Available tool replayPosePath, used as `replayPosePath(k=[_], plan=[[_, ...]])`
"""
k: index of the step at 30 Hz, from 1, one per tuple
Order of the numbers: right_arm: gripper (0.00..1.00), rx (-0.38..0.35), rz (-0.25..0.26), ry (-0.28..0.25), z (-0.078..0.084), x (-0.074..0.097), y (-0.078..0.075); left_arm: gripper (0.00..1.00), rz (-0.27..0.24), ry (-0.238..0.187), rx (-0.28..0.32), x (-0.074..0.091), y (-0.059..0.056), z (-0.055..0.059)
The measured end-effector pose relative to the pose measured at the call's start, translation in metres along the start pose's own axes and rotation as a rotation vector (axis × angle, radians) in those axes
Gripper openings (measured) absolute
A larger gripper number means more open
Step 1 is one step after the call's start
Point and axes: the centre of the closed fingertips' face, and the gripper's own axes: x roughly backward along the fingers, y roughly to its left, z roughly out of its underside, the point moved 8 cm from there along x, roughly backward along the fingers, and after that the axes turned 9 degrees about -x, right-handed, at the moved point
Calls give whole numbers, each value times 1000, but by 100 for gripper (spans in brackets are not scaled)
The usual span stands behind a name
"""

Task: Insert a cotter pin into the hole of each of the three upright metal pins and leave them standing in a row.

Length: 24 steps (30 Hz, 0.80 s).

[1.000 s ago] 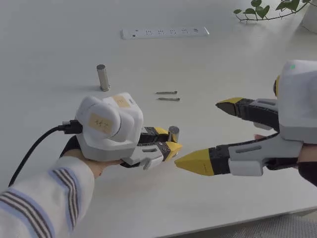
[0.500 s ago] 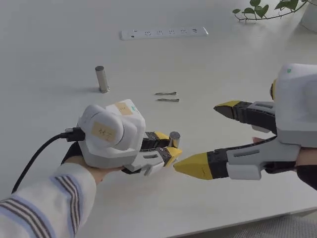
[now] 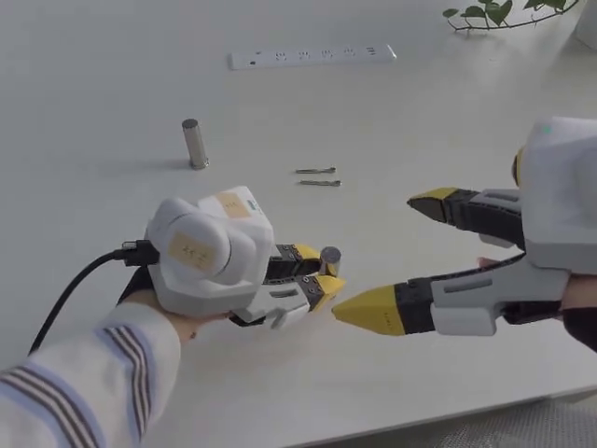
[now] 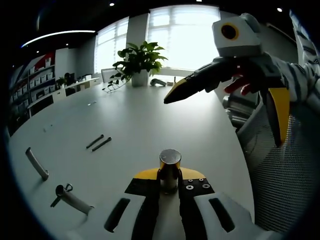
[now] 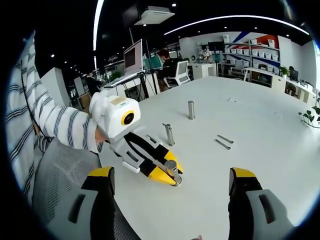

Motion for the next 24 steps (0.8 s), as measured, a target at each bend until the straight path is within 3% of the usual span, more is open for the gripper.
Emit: replayPosePath(k=[12, 16, 20, 24], plan=[[93, -1, 0, 3, 2, -1, -2, 13, 12, -6, 29, 7, 1, -6], [93, 3, 0, 7, 2, -1, -1, 29, 23, -24, 52, 14, -2, -8], [93, 4, -1, 8, 2, -1, -1, 34, 60, -13, 57, 22, -8, -6], [93, 7, -2, 10, 2, -1, 0, 48, 74, -12, 71, 34, -14, -3]])
